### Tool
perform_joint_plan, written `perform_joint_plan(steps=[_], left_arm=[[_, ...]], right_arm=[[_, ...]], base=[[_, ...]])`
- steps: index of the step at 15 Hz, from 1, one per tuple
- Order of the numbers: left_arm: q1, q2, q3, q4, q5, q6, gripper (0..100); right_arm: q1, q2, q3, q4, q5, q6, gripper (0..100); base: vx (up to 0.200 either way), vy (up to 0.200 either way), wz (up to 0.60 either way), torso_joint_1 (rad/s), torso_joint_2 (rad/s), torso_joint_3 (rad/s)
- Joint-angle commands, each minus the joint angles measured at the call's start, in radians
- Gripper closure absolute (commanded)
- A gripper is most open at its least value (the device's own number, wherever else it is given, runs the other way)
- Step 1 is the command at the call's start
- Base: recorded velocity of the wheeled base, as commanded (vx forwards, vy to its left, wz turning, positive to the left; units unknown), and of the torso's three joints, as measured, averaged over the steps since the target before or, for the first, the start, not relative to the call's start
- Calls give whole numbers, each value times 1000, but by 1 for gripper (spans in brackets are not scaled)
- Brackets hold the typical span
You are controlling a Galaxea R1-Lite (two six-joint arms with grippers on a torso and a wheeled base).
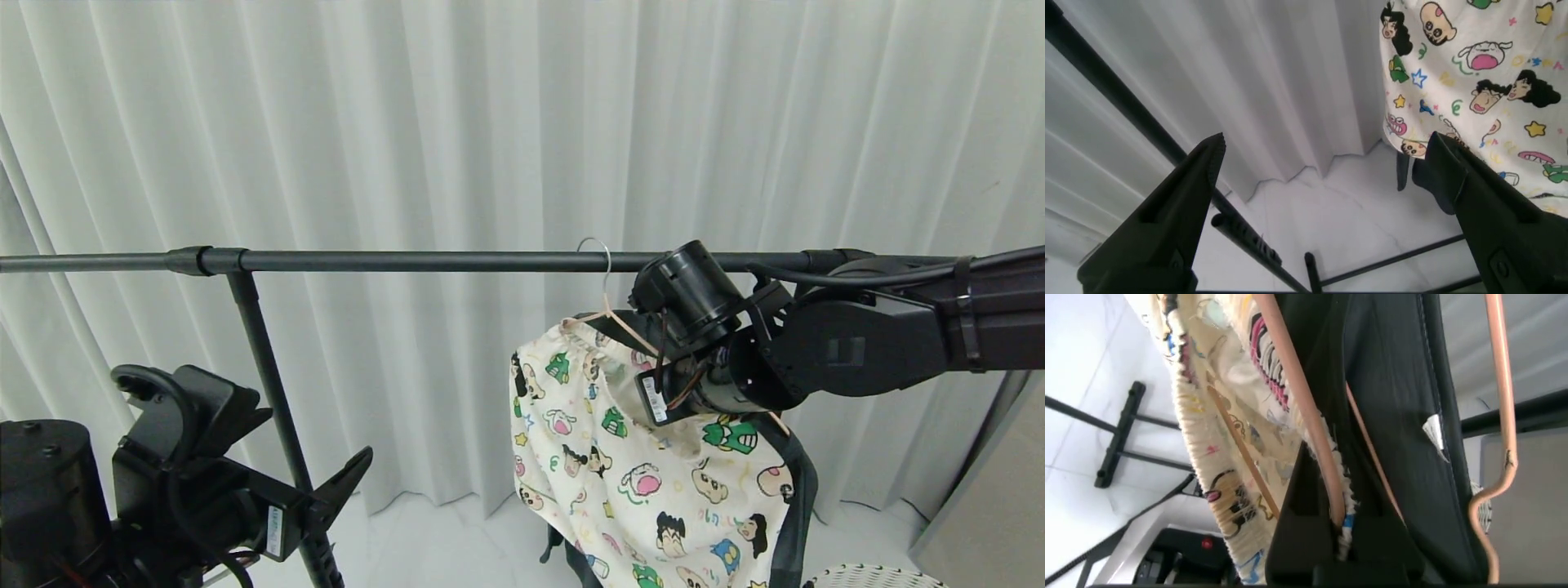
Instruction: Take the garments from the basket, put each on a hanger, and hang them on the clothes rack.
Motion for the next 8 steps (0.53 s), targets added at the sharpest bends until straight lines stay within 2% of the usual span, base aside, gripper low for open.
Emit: perform_joint_plan(steps=[1,3,5,8], left_arm=[[0,-1,0,0,-1,0,0],[2,1,-1,0,1,0,0],[11,1,-3,-2,5,-1,0],[19,1,0,-2,5,-1,0]], right_arm=[[4,-5,-2,-2,0,7,0],[12,-17,-2,-6,-6,27,0],[33,-84,3,-5,-28,82,0],[46,-181,15,-5,-28,117,0]], base=[[0,0,0,0,0,0],[0,0,0,0,0,0],[0,0,0,0,0,0],[0,0,0,0,0,0]])
